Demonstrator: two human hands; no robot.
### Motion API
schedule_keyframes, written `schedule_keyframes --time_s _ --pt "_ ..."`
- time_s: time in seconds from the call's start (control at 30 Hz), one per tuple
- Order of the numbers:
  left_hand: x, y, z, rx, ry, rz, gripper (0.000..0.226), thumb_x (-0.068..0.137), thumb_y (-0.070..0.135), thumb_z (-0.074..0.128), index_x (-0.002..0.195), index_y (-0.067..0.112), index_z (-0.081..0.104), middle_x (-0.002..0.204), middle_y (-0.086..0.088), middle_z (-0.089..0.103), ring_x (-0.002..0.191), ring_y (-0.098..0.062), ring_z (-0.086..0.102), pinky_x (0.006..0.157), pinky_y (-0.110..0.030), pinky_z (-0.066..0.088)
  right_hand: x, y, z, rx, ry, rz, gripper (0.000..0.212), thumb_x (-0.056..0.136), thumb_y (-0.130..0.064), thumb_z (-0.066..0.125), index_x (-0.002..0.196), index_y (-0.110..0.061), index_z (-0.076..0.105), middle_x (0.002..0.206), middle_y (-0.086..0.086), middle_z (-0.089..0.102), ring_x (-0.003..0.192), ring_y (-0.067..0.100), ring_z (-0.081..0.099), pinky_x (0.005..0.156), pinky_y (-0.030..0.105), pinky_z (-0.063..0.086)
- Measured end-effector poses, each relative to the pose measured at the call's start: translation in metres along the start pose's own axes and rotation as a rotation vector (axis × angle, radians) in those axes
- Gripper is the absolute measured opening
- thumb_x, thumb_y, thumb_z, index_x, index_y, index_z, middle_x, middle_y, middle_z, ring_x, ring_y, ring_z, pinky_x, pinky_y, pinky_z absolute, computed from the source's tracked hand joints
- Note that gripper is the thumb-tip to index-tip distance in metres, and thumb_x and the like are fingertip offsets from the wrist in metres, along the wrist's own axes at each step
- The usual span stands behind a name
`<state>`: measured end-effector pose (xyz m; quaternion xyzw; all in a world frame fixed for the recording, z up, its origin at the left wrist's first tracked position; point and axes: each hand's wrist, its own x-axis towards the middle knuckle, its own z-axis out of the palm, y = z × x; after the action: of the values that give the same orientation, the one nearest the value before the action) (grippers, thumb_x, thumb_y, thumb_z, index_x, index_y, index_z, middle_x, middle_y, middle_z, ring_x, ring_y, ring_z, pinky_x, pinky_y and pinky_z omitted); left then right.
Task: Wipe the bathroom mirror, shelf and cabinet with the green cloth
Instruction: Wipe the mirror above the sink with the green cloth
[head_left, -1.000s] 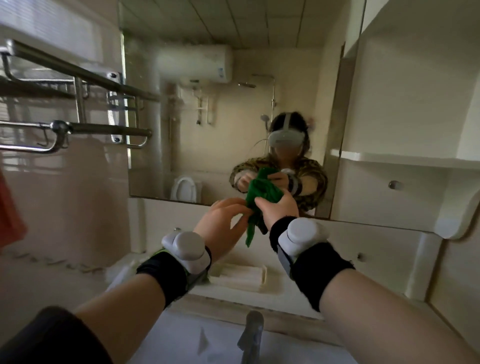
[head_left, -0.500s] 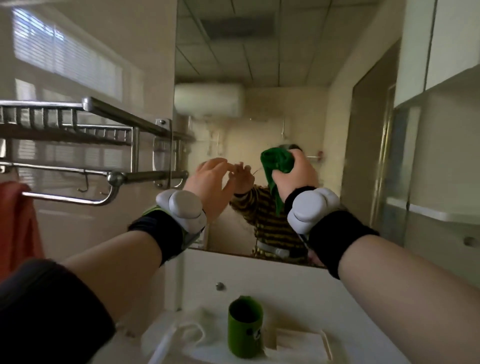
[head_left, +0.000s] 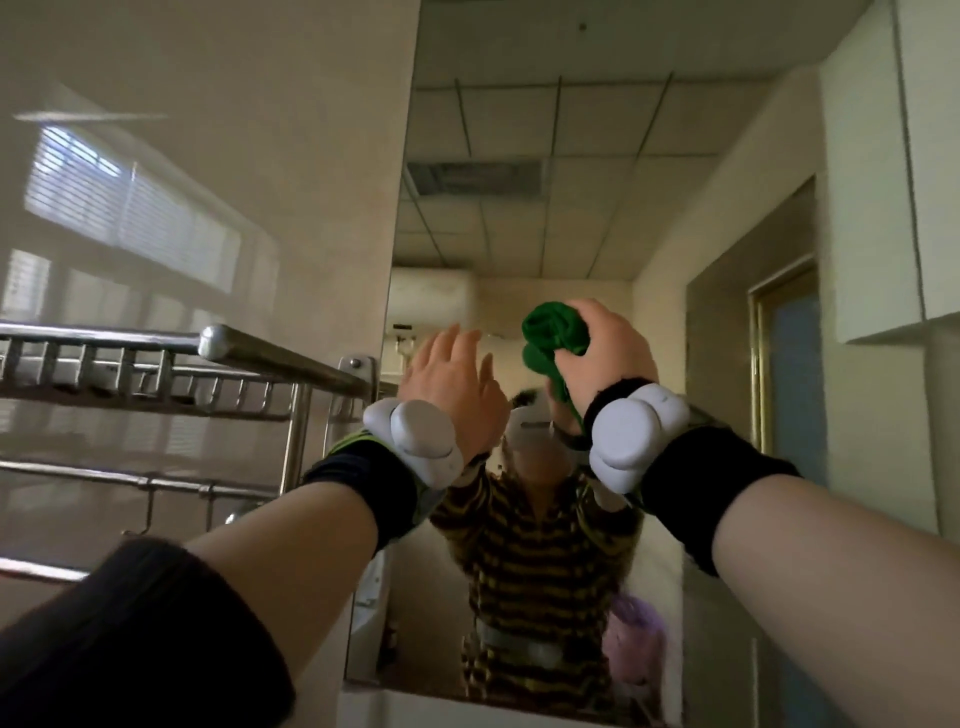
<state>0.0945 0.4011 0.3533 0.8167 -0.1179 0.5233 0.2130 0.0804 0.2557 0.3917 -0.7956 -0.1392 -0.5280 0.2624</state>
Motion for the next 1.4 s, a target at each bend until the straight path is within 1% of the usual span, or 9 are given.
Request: schedule_keyframes --time_s 0.37,0.53,0.7,0.9,1.0,1.13,1.23,1.3,1.4 --pt "0.084 -0.016 0.01 0.071 0.127 0.072 0.067 0.09 0.046 0.047 0.145 0.022 0.019 0.157 -0.002 0.008 0.144 -0.022 0.003 0.113 -0.04 0.016 0.076 -0.015 0.014 -0.105 0.13 -0.198 0.044 0.084 -0.009 0.051 0.124 -0.027 0.053 0.12 0.006 0.057 0.108 0.032 0.049 0.089 0.038 0.044" --pt "0.108 -0.03 0.022 0.133 0.187 0.088 0.081 0.084 0.058 0.047 0.146 0.019 0.015 0.157 -0.003 0.006 0.144 -0.023 0.0 0.113 -0.039 0.014 0.106 -0.026 0.017 -0.144 0.194 -0.256 0.045 0.083 -0.008 0.05 0.123 -0.027 0.053 0.119 0.007 0.055 0.106 0.033 0.047 0.089 0.034 0.04" --pt "0.127 -0.038 0.034 0.127 0.314 0.066 0.095 0.074 0.072 0.04 0.148 0.02 0.012 0.157 -0.005 0.007 0.144 -0.023 0.003 0.114 -0.04 0.011 0.14 -0.047 0.016 -0.166 0.286 -0.339 0.047 0.083 -0.009 0.05 0.125 -0.03 0.052 0.119 0.004 0.052 0.107 0.03 0.042 0.078 0.027 0.029" --pt "0.134 -0.048 0.041 0.146 0.278 0.059 0.114 0.065 0.083 0.048 0.149 0.018 0.005 0.158 -0.005 -0.005 0.144 -0.023 -0.006 0.115 -0.038 0.004 0.168 -0.056 0.02 -0.337 0.285 -0.406 0.049 0.082 -0.009 0.048 0.126 -0.029 0.05 0.122 0.003 0.051 0.109 0.029 0.038 0.078 0.031 0.03" --pt "0.129 -0.049 0.04 0.115 0.254 0.038 0.116 0.063 0.082 0.052 0.148 0.017 0.006 0.157 -0.008 -0.007 0.144 -0.024 -0.009 0.115 -0.038 0.002 0.166 -0.047 0.032 -0.369 0.232 -0.382 0.047 0.083 -0.01 0.048 0.126 -0.028 0.05 0.125 0.002 0.05 0.11 0.028 0.039 0.08 0.031 0.03" --pt "0.126 -0.049 0.041 0.063 0.241 0.044 0.117 0.066 0.08 0.052 0.149 0.017 -0.001 0.157 -0.009 -0.012 0.144 -0.023 -0.012 0.115 -0.035 -0.001 0.152 -0.035 0.057 -0.375 0.196 -0.36 0.049 0.085 -0.018 0.054 0.133 -0.027 0.045 0.143 -0.001 0.035 0.126 0.027 0.03 0.098 0.038 0.033" --pt "0.124 -0.052 0.045 0.042 0.268 0.062 0.115 0.068 0.081 0.047 0.149 0.018 -0.004 0.156 -0.007 -0.015 0.143 -0.02 -0.014 0.115 -0.034 -0.004 0.138 -0.029 0.072 -0.399 0.268 -0.364 0.056 0.085 -0.041 0.054 0.137 -0.03 0.04 0.147 -0.003 0.03 0.131 0.026 0.025 0.102 0.039 0.031" --pt "0.123 -0.055 0.048 0.048 0.294 0.075 0.111 0.07 0.08 0.046 0.149 0.019 -0.003 0.156 -0.005 -0.015 0.143 -0.018 -0.014 0.115 -0.033 -0.004 0.126 -0.028 0.081 -0.371 0.322 -0.392 0.057 0.086 -0.056 0.04 0.136 -0.029 0.043 0.145 -0.002 0.035 0.13 0.028 0.029 0.104 0.04 0.03" --pt "0.122 -0.056 0.057 0.025 0.369 0.027 0.097 0.076 0.069 0.035 0.149 0.017 -0.003 0.157 -0.005 -0.012 0.143 -0.016 -0.014 0.114 -0.031 -0.006 0.105 -0.028 0.095 -0.273 0.365 -0.481 0.047 0.091 -0.044 0.033 0.129 -0.026 0.053 0.139 0.001 0.045 0.124 0.029 0.038 0.103 0.042 0.034"
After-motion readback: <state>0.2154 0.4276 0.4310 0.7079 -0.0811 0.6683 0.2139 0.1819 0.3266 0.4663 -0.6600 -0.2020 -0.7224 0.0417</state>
